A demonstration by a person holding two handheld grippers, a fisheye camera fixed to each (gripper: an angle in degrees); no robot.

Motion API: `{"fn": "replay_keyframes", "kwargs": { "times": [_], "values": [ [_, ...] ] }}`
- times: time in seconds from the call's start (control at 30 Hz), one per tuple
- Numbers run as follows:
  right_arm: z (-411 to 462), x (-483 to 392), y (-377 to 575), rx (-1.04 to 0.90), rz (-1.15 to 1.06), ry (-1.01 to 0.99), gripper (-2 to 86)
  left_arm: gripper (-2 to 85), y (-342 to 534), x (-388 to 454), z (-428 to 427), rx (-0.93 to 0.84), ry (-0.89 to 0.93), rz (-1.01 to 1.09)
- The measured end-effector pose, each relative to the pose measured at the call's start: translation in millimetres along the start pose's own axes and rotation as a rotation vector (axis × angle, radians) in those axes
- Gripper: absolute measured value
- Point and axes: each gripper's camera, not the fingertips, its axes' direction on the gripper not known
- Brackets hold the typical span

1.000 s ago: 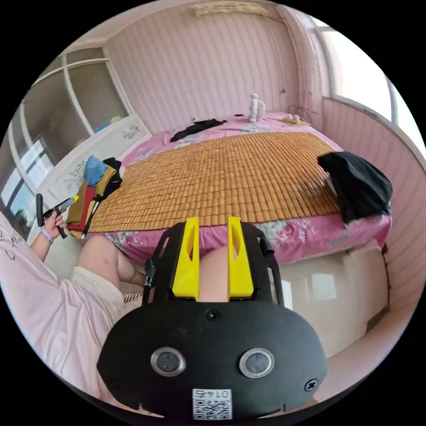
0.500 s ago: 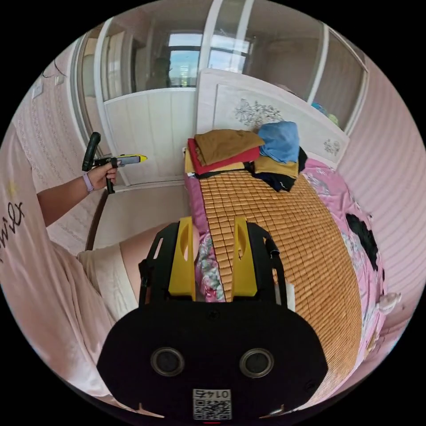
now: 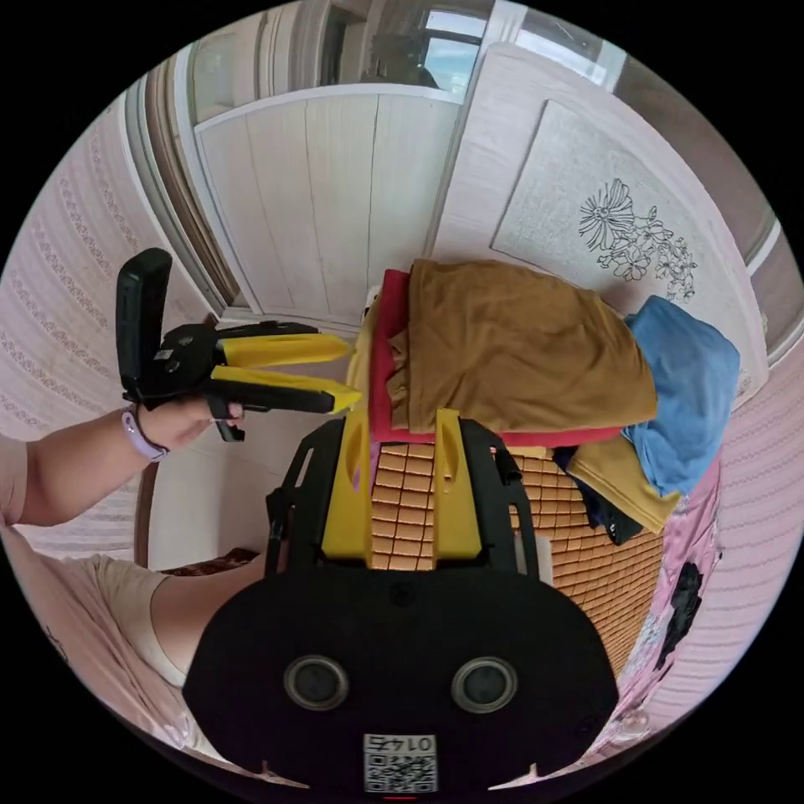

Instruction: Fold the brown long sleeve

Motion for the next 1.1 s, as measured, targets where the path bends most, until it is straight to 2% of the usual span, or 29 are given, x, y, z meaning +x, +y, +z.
{"fn": "replay_keyframes", "kwargs": {
  "times": [0.1,0.2,0.27,0.33,0.4,0.5,0.57,0.63,0.7,0.8,0.9,0.93,0.97,1.03,1.1],
  "values": [
    [15.0,14.9,-46.6,-0.081,-0.002,0.068,9.4,10.4,-17.7,-0.7,33.8,-0.084,-0.057,0.030],
    [35.8,34.5,-65.7,-0.202,0.049,0.045,8.2,5.7,-23.8,-8.5,63.8,-0.171,-0.058,-0.006],
    [30.5,43.1,-66.7,-0.206,0.071,0.017,7.2,2.5,-25.3,-9.4,74.6,-0.174,-0.080,-0.024],
    [0.9,50.2,-65.6,-0.182,0.036,-0.012,2.2,0.4,-29.0,-7.7,74.0,-0.171,-0.096,-0.030],
    [-36.8,60.2,-60.4,-0.123,0.011,0.012,1.1,-0.5,-34.6,-4.3,62.8,-0.131,-0.129,-0.042],
    [-112.6,90.0,-33.3,0.006,0.052,0.056,0.2,-0.9,-51.0,13.1,35.1,0.026,-0.094,-0.025],
    [-158.0,108.6,1.4,0.083,0.124,0.074,-0.1,-0.9,-70.3,41.8,17.0,0.131,-0.014,0.019],
    [-206.7,123.7,74.5,0.187,0.283,0.096,-0.2,-0.9,-77.7,70.7,5.3,0.200,0.062,0.042],
    [-220.9,120.9,142.5,0.212,0.423,0.096,-0.2,-0.9,-73.3,101.9,0.4,0.222,0.167,0.092],
    [-202.8,91.1,265.1,0.130,0.663,0.091,-0.1,-0.4,-41.7,128.8,2.9,0.148,0.302,0.112],
    [-150.8,45.1,374.1,-0.053,0.862,0.002,0.3,1.6,5.6,120.3,24.0,-0.031,0.267,0.024],
    [-132.7,25.6,404.8,-0.133,0.931,-0.011,0.5,3.4,22.5,112.2,36.7,-0.144,0.250,-0.031],
    [-125.9,16.0,416.5,-0.158,0.951,-0.016,0.7,4.1,36.0,106.4,48.1,-0.243,0.261,-0.057],
    [-112.0,-12.6,441.8,-0.183,0.959,-0.036,2.0,4.9,49.3,102.4,58.7,-0.332,0.267,-0.088],
    [-108.1,-18.9,443.5,-0.167,0.923,-0.036,4.2,5.8,52.5,106.9,64.2,-0.363,0.248,-0.070]
  ]
}}
